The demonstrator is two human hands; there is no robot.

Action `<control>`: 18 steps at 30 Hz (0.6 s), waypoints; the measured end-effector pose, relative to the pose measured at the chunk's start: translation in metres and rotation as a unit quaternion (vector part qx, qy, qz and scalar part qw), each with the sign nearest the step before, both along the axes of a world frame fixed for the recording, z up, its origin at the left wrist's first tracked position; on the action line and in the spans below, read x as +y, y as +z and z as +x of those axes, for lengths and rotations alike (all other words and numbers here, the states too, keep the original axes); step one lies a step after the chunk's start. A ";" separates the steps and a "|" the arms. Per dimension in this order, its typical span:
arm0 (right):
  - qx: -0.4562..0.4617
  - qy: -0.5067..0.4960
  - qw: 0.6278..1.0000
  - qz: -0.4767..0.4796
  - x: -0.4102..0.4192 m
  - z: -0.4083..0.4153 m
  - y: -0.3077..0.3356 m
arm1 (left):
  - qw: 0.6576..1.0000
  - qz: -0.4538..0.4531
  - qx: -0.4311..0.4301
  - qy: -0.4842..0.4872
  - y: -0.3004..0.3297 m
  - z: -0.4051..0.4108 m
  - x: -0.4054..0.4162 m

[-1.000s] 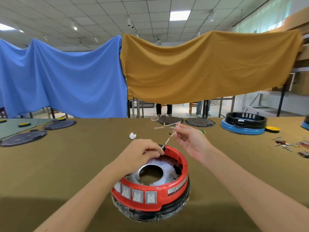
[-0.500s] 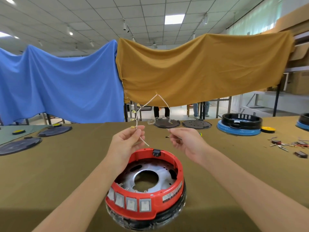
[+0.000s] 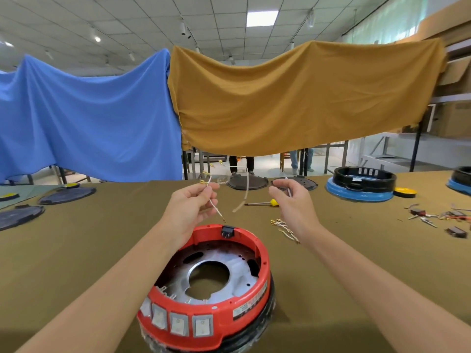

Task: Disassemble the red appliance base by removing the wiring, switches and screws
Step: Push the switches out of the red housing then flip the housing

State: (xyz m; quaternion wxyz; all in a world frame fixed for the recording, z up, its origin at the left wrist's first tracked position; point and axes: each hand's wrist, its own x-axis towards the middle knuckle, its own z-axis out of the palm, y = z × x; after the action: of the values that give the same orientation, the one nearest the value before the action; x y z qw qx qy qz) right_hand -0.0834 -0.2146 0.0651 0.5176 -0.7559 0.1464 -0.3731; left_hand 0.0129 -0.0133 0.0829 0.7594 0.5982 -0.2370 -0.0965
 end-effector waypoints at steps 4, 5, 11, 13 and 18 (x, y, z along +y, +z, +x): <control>0.027 0.014 0.999 -0.041 -0.018 0.013 0.007 | 0.997 0.028 0.025 -0.062 0.006 0.006 -0.019; 0.027 0.008 0.998 -0.049 -0.022 0.017 0.008 | 0.996 0.035 0.032 -0.079 0.008 0.007 -0.023; 0.052 0.016 0.995 -0.079 -0.035 0.031 0.007 | 0.994 0.012 0.075 -0.075 0.005 0.011 -0.045; 0.055 0.069 0.993 -0.077 -0.032 0.027 -0.003 | 0.994 -0.011 0.100 -0.031 0.002 0.012 -0.055; 0.016 0.019 0.999 0.023 -0.042 0.027 -0.023 | 0.989 -0.021 0.139 -0.040 -0.002 0.006 -0.090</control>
State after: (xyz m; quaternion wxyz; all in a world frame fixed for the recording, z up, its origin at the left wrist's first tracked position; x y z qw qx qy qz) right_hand -0.0564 -0.2567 0.0424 0.5390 -0.7526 0.1493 -0.3476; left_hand 0.0191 -0.1035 0.0808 0.7928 0.5532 -0.1541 -0.2040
